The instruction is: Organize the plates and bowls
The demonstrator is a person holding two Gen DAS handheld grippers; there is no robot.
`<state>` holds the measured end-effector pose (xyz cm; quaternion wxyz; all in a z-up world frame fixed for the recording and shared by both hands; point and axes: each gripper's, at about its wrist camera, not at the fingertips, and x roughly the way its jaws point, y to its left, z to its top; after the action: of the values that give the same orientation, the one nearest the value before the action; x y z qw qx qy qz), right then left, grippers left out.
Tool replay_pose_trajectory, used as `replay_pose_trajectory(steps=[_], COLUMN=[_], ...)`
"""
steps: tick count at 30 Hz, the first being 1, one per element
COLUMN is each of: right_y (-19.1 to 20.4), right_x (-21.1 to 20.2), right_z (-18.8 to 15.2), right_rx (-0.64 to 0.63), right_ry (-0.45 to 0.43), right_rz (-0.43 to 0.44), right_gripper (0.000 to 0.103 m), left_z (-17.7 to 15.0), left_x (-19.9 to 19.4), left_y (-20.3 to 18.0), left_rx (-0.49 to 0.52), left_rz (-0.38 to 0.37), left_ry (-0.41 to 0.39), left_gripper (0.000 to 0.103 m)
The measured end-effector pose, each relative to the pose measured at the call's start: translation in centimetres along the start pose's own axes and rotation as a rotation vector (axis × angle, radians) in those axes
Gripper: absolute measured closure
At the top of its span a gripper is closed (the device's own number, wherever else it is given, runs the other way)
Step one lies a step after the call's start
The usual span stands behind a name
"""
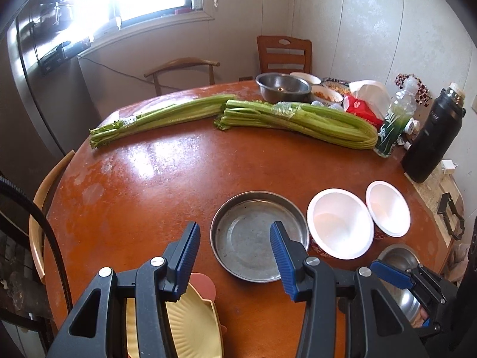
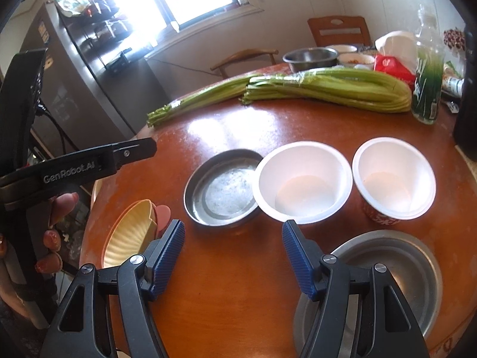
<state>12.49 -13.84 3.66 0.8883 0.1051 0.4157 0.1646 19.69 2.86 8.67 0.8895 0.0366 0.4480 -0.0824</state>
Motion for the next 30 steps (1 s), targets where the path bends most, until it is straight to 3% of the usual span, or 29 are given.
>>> replay_pose_trajectory(steps=[5, 15, 30], right_y=[1.1, 1.1, 0.1], right_x=[2.0, 6.1, 9.2], right_z=[0.0, 0.0, 0.8], right_rx=[0.004, 0.09, 0.183], right_ry=[0.051, 0.128, 0.129], right_rz=[0.015, -0.036, -0.132], right_gripper=[0.034, 0.034, 0.034], left_z=[0.4, 0.5, 0.1], left_x=[2.5, 7.3, 12.6], left_y=[0.7, 2.4, 3.7], left_rx=[-0.002, -0.02, -0.058], left_rz=[-0.002, -0.017, -0.083], left_ry=[0.05, 0.141, 0.236], left_gripper=[0.054, 0.054, 0.054])
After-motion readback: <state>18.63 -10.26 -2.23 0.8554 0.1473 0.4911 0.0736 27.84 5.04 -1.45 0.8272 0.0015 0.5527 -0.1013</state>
